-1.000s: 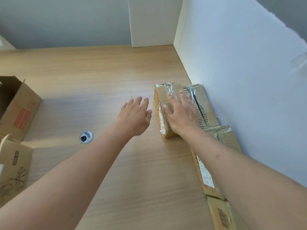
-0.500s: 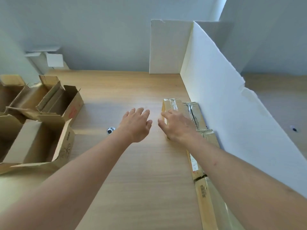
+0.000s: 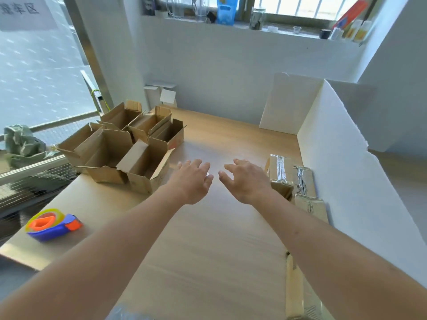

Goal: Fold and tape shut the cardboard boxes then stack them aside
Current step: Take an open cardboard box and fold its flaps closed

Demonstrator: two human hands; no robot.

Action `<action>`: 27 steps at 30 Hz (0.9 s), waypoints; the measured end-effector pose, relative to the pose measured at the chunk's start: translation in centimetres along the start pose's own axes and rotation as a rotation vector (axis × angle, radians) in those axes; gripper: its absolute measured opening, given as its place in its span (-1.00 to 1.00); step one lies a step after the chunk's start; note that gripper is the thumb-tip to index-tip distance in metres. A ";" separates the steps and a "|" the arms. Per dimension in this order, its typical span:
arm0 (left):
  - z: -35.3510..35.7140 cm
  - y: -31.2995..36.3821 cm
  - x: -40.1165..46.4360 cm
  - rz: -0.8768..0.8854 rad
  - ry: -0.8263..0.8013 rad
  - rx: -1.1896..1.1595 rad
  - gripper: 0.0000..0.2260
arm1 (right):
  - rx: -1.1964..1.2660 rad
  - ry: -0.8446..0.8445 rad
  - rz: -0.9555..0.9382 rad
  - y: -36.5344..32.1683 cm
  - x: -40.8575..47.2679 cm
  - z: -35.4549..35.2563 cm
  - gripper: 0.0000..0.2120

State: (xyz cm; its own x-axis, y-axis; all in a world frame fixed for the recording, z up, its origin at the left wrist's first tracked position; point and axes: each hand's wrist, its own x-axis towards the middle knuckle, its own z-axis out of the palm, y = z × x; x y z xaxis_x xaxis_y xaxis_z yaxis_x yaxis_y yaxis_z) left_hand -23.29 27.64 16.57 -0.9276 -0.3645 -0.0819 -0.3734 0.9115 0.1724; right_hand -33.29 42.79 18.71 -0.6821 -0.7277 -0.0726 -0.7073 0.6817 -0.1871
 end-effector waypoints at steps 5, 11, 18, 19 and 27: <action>-2.1 -5.0 -4.1 -0.077 0.024 -0.006 -0.55 | -0.023 0.026 -0.101 -6.4 -0.2 -0.3 -0.48; -2.8 -13.2 -6.8 -0.108 0.008 0.001 -0.52 | -0.035 0.035 -0.146 -14.1 1.8 1.8 -0.48; -2.6 -25.0 -7.1 -0.034 -0.024 0.026 -0.55 | -0.005 0.026 -0.076 -24.3 6.4 6.8 -0.51; -2.4 -26.8 -7.0 -0.015 -0.027 0.025 -0.57 | 0.000 0.011 -0.059 -25.7 6.8 7.6 -0.52; -1.3 -36.4 -5.6 0.057 -0.068 0.028 -0.59 | -0.016 -0.086 0.042 -32.8 10.1 12.3 -0.55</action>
State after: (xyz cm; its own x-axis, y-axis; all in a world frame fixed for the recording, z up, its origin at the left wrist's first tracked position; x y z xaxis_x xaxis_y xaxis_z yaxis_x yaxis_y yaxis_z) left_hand -4.47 -3.75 12.02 -0.9441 -0.2989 -0.1391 -0.3185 0.9358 0.1510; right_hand -14.69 12.14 12.09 -0.6934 -0.7016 -0.1641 -0.6816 0.7125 -0.1664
